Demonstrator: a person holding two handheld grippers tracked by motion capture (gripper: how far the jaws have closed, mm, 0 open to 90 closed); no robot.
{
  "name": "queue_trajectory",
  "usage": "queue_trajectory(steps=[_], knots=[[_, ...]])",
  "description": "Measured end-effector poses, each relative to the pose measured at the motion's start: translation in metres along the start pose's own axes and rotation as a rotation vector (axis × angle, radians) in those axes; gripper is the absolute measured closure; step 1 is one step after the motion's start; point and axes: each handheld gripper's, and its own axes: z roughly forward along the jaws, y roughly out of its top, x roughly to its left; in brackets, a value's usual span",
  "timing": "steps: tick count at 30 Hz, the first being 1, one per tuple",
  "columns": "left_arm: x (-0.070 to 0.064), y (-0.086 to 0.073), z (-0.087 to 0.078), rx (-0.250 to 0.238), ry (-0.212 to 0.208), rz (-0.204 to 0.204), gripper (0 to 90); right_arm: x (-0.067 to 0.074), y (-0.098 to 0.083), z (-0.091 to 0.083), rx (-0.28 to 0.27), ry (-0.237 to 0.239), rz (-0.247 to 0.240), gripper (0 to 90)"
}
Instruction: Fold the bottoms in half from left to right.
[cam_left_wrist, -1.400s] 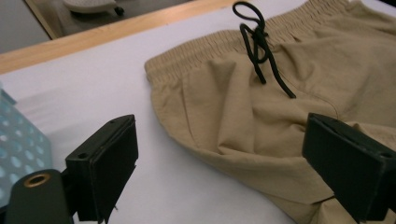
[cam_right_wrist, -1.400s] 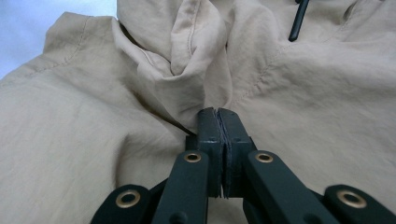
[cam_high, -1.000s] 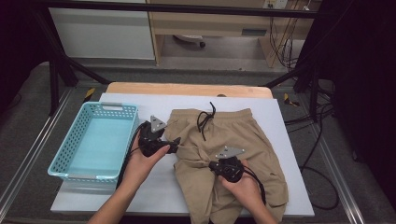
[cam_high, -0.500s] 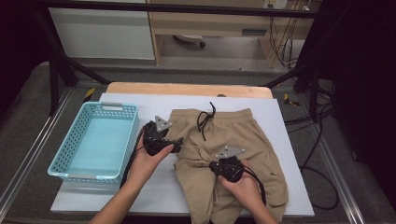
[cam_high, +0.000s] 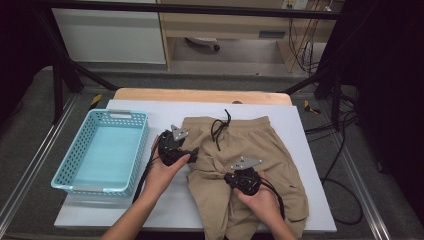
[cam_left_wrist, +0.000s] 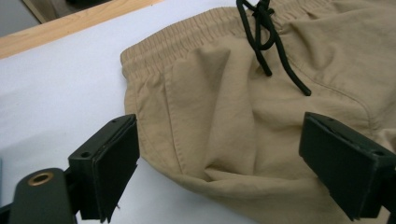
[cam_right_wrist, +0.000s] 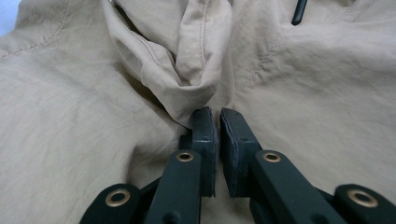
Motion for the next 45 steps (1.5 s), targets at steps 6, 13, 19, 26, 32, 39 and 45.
queue_trajectory(steps=[6,13,19,26,32,39,45], knots=[[0.003,-0.003,0.01,0.008,0.024,-0.022,14.6,0.0,0.0,0.0,0.001,0.0,-0.001,84.7],[0.005,-0.014,0.022,0.039,0.064,-0.044,18.9,0.0,0.0,0.0,0.003,0.0,-0.002,84.7],[0.006,-0.028,0.025,0.066,0.077,-0.061,21.2,0.0,0.0,0.0,0.002,-0.001,-0.003,84.8],[0.005,-0.038,0.027,0.082,0.04,-0.098,32.8,0.002,0.001,-0.001,0.002,-0.006,-0.016,87.5],[0.003,-0.043,0.027,0.077,-0.023,-0.105,51.5,0.002,0.001,-0.002,0.003,-0.013,-0.032,90.0],[0.0,-0.044,0.023,0.059,-0.059,-0.095,74.9,-0.001,0.005,-0.006,-0.015,-0.03,-0.03,90.0],[-0.002,-0.049,0.016,0.048,-0.091,-0.089,82.8,-0.008,0.009,-0.007,-0.032,-0.059,-0.022,90.0]])
